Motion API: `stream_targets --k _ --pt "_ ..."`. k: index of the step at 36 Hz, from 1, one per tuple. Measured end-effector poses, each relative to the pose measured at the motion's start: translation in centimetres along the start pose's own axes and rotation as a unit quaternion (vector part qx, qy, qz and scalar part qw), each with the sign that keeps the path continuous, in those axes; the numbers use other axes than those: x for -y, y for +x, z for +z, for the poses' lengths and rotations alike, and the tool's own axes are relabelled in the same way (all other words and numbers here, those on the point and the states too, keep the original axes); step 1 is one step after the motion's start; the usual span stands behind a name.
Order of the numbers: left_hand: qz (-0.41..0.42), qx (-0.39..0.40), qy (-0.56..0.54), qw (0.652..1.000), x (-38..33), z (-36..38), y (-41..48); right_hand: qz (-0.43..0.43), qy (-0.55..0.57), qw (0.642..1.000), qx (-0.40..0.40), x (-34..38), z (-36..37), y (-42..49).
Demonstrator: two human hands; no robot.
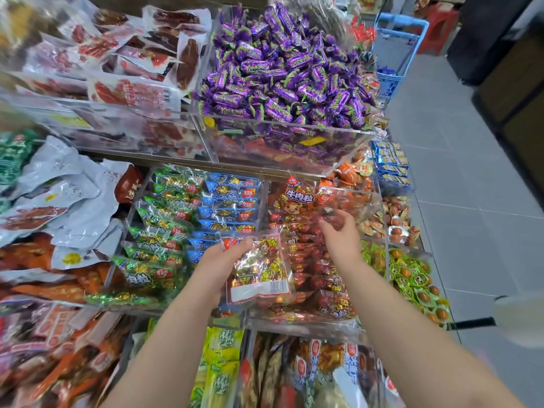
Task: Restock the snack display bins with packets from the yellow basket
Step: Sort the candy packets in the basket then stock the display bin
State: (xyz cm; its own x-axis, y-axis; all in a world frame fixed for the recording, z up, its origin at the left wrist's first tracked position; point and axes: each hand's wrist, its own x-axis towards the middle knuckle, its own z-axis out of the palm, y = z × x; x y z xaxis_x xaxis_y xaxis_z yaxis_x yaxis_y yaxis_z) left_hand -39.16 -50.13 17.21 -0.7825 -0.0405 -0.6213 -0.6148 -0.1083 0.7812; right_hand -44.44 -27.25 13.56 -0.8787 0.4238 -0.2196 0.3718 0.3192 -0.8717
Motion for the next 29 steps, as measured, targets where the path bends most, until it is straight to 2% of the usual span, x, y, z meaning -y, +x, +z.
stream_targets --k 3,4,6,8,9,11,12,14,16,18,19,21,24,26,29 --pt "0.001 0.02 0.005 1.0 -0.2 0.0 -0.3 0.009 0.059 0.997 -0.052 0.3 -0.4 -1.4" --pt "0.006 0.03 -0.003 1.0 -0.4 0.1 -0.4 0.009 0.067 0.997 -0.037 0.4 -0.5 -2.0" --pt "0.012 0.041 -0.033 0.999 -0.8 0.2 -0.6 0.042 0.102 0.99 0.088 0.8 -0.5 -3.5" --pt "0.027 0.038 -0.048 0.998 -1.2 0.7 -0.8 0.12 0.167 0.947 0.246 1.4 -0.4 -4.9" --pt "0.038 0.039 -0.041 0.998 -1.4 1.1 -0.9 0.147 0.182 0.924 0.301 1.7 -0.4 -5.5" --pt "0.066 0.038 0.002 0.997 -1.8 1.8 -1.0 0.151 0.193 0.898 0.366 1.7 -0.5 -6.3" --pt "0.082 0.031 0.031 0.996 -2.1 2.1 -1.0 0.138 0.191 0.897 0.375 1.7 -0.5 -6.5" --pt "0.108 0.018 0.078 0.991 -2.4 2.6 -0.9 0.125 0.187 0.915 0.336 1.9 -0.9 -6.8" --pt "0.119 -0.015 0.083 0.989 -2.9 2.9 -1.1 0.099 0.157 0.952 0.242 2.2 -1.5 -6.8" --pt "0.146 -0.035 0.087 0.985 -3.1 2.9 -1.2 0.005 0.072 0.988 0.14 2.6 -2.0 -6.9" --pt "0.153 -0.024 0.096 0.983 -3.1 2.9 -1.2 -0.051 0.025 0.993 0.104 2.9 -2.2 -7.3" --pt "0.138 0.049 0.078 0.986 -3.4 3.4 -1.9 -0.162 -0.054 0.983 0.069 3.4 -2.3 -8.0" --pt "0.082 0.156 -0.026 0.984 -3.9 4.2 -2.6 -0.294 -0.139 0.943 0.074 3.6 -1.6 -9.5" --pt "0.092 0.158 -0.066 0.981 -4.0 4.5 -2.6 -0.331 -0.163 0.925 0.087 3.6 -1.1 -10.4" --pt "0.111 0.098 -0.081 0.986 -3.9 4.3 -2.0 -0.337 -0.178 0.913 0.143 3.0 -0.8 -11.0"
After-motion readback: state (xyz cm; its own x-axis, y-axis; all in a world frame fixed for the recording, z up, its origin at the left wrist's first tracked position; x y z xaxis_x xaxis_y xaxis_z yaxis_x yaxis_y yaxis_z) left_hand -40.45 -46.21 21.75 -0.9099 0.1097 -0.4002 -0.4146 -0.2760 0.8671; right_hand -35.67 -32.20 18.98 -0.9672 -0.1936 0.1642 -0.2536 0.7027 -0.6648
